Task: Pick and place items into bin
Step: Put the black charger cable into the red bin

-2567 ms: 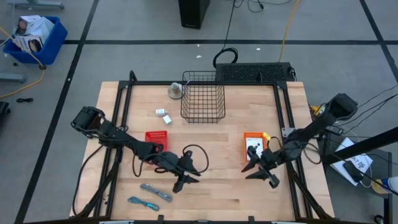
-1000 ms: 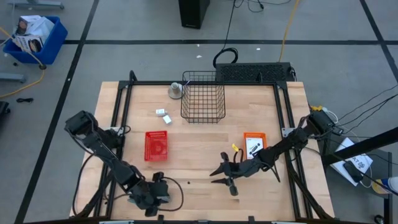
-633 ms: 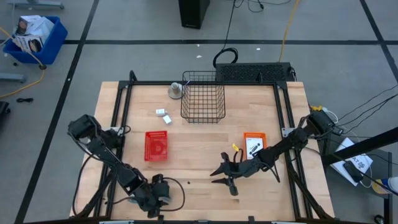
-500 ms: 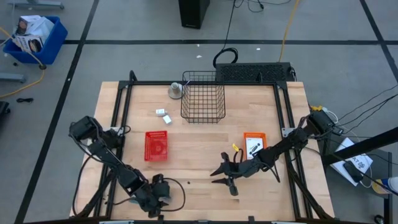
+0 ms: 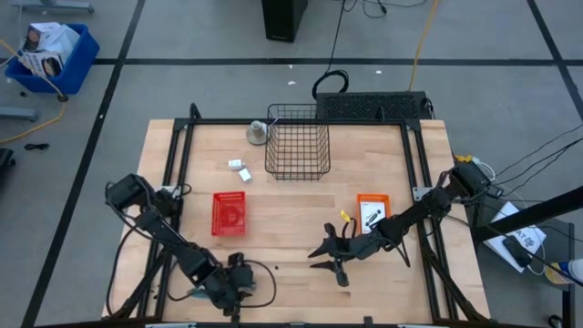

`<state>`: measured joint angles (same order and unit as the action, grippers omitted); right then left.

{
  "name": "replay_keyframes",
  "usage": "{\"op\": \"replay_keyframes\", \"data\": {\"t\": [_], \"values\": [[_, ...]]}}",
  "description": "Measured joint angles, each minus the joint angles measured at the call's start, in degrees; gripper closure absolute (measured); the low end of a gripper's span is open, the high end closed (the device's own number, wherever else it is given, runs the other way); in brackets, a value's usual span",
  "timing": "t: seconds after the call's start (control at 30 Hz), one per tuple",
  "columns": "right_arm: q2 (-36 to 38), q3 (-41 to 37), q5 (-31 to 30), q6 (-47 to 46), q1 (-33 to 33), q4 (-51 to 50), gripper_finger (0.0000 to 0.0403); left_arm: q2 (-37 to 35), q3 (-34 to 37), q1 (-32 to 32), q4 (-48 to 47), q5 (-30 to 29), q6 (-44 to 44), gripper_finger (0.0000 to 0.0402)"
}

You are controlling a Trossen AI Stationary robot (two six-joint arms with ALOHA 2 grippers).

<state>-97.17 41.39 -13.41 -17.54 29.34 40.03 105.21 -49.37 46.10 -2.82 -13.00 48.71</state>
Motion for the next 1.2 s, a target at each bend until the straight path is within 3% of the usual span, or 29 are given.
{"op": "replay_keyframes", "data": {"t": [0.3, 0.43, 0.57, 0.73, 1.0, 1.2], "values": [[0.0, 0.0, 0.0, 0.0, 0.0, 0.0, 0.0277, -0.8, 0.2, -1.2, 1.5, -0.5, -0.6, 0.0382], [0.0, 0.0, 0.0, 0.0, 0.0, 0.0, 0.0277, -2.9, 0.5, -1.9, 1.1, -1.1, -0.5, 0.0373], [0.0, 0.0, 0.0, 0.0, 0.0, 0.0, 0.0277, -8.0, 0.3, -1.9, 0.8, -6.1, -1.0, 0.0357], [0.0, 0.0, 0.0, 0.0, 0.0, 0.0, 0.0277, -15.8, 0.4, -1.9, -1.6, -12.4, -3.6, 0.0385], [0.0, 0.0, 0.0, -0.9, 0.0, -0.2, 0.0277, -29.9, 0.3, -2.4, -13.7, -27.8, -4.9, 0.0372], [0.0, 0.0, 0.0, -0.9, 0.1, -0.2, 0.0277, -37.4, 0.3, -5.2, -20.0, -38.9, -4.2, 0.0393]]}}
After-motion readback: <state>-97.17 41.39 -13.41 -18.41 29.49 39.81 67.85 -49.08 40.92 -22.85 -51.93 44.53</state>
